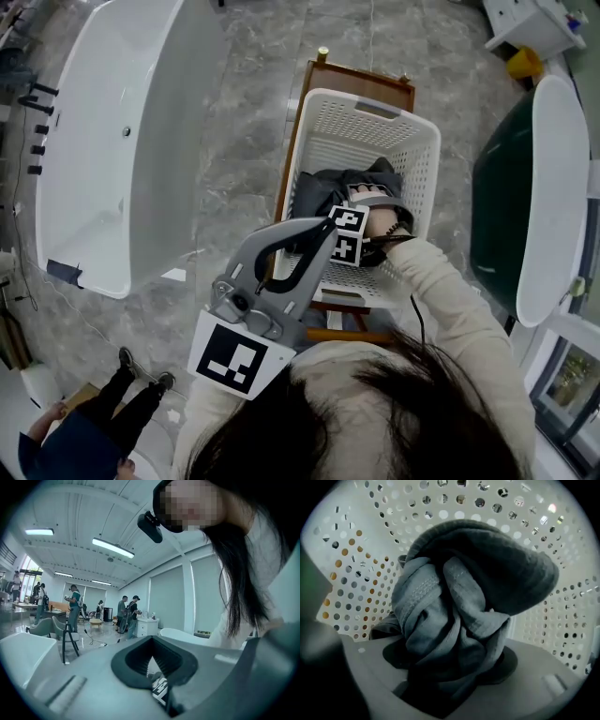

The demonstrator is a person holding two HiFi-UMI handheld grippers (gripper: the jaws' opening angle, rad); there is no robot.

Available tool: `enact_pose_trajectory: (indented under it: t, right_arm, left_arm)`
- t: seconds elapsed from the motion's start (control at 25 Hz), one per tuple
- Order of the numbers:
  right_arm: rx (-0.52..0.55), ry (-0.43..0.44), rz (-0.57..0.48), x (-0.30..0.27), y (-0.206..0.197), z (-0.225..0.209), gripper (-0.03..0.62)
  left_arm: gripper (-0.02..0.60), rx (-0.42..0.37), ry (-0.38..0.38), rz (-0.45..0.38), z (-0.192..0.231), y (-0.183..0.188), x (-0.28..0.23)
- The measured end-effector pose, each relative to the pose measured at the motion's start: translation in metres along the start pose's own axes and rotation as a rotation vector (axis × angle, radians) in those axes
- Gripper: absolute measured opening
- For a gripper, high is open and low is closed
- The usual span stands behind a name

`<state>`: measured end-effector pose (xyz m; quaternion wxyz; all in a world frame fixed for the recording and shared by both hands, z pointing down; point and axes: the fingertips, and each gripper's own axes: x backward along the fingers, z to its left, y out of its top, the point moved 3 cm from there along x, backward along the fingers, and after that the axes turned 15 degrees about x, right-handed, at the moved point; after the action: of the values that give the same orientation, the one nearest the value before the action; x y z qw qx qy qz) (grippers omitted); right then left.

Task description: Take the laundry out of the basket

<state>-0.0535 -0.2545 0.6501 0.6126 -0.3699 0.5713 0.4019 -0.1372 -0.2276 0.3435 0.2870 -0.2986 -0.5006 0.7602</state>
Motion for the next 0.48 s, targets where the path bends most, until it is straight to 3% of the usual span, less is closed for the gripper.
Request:
enact_pose_trajectory:
  t: [0.24, 0.48]
  right_arm:
    - [-0.009, -0.084, -0.021, 0.009, 0.008, 0.002, 0.243]
    - [-0.110, -0.213, -0.134, 0.061, 0.015, -0.018, 0.219]
  left_arm:
    - [0.000, 0.002, 0.005, -0.020, -0.004, 0.003, 0.007]
    - [0.000, -0.027, 0.011, -0.036, -0.012, 0.012, 0.017]
